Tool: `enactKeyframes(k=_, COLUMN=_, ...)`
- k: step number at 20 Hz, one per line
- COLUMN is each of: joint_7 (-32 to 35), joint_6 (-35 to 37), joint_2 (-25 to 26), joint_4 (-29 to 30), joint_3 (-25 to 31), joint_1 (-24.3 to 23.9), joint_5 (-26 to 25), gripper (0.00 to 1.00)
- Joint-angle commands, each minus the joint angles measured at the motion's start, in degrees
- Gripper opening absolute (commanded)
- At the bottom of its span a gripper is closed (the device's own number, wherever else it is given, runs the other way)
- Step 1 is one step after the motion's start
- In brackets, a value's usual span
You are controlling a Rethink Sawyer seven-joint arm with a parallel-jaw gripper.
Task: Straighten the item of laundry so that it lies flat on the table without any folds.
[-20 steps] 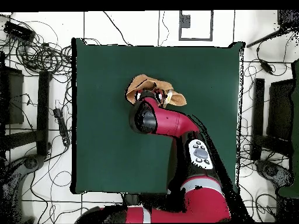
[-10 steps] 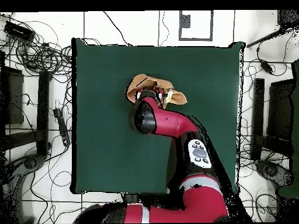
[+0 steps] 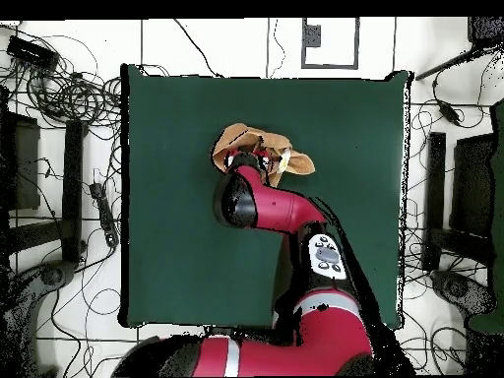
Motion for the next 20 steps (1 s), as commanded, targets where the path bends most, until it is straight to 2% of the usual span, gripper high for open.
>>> enactKeyframes(k=1, joint_7=13.39, joint_6=-3.63, joint_2=3.26, joint_4=-1.25, joint_3=2.78, joint_1=2.54, joint_5=3.54, gripper=1.0)
enactKeyframes(k=16, joint_7=13.08, joint_6=-6.86, joint_2=4.7, joint_4=-2.49, joint_3=3.7, joint_1=1.58, joint_5=4.11, gripper=1.0)
enactKeyframes(k=20, joint_7=14.14, joint_6=-10.5, joint_2=4.54, joint_4=-2.8, joint_3=4.56, joint_1=1.01, joint_5=3.66, gripper=1.0)
